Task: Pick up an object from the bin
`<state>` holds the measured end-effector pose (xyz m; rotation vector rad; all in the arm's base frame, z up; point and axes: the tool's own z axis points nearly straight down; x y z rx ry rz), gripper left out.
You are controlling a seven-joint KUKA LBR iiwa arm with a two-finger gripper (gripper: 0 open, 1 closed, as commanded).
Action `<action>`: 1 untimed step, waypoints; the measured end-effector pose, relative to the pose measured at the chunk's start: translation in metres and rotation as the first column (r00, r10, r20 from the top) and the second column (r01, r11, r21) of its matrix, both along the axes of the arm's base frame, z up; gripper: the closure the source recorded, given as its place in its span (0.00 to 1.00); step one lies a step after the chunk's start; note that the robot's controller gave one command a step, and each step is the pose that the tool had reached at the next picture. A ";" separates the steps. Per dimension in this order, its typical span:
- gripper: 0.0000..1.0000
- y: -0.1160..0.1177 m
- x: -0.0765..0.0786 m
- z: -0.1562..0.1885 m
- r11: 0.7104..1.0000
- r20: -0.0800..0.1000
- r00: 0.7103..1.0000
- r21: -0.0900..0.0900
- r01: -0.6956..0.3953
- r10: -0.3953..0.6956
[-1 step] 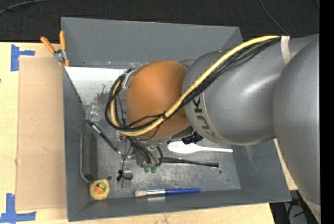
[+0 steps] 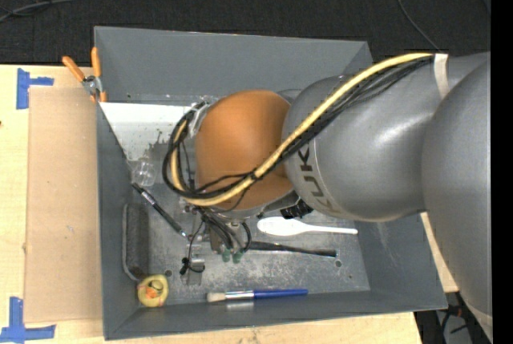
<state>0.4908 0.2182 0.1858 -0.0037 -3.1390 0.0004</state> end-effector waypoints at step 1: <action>0.00 -0.045 -0.007 -0.055 0.984 0.000 0.984 0.001 -0.178 0.178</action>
Offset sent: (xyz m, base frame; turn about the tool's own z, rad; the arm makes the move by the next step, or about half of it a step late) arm -0.0185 -0.0740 -0.0520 -0.2481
